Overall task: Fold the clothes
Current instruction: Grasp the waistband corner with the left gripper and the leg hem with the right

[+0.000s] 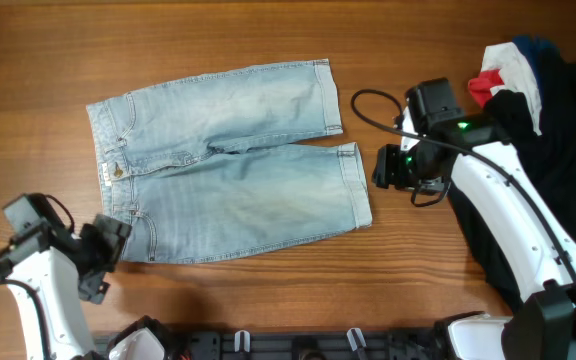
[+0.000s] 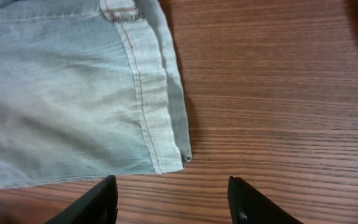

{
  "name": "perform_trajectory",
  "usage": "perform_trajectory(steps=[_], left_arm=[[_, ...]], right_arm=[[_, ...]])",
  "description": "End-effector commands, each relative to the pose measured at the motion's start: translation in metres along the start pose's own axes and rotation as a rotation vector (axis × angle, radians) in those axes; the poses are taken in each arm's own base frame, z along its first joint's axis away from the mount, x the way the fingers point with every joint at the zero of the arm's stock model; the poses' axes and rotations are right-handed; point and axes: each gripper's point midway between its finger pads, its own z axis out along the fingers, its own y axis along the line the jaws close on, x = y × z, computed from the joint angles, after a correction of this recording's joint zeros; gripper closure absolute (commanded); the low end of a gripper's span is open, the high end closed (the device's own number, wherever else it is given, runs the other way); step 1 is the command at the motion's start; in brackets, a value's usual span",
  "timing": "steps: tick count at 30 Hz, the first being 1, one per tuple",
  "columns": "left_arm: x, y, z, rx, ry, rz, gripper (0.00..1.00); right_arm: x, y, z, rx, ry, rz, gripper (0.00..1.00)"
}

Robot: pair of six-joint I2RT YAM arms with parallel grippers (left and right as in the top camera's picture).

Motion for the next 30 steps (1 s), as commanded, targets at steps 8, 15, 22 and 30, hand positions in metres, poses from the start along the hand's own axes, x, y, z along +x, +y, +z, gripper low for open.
perform_trajectory(steps=[8, 15, 22, 30], left_arm=[[-0.019, -0.008, 0.031, 0.094, -0.118, -0.021, 0.40], [-0.008, 0.001, 0.047, 0.078, -0.084, -0.027, 0.42], [-0.008, 0.001, 0.047, 0.078, -0.086, -0.026, 0.83], [-0.010, 0.002, 0.047, 0.068, -0.095, -0.027, 0.96]], right_arm=[[0.001, 0.000, -0.002, 0.023, -0.019, 0.017, 0.41], [0.007, -0.002, -0.002, 0.031, 0.003, 0.020, 0.41], [0.028, -0.008, -0.002, 0.061, 0.088, 0.059, 0.40], [0.061, 0.002, 0.034, -0.062, 0.199, 0.107, 0.32]])
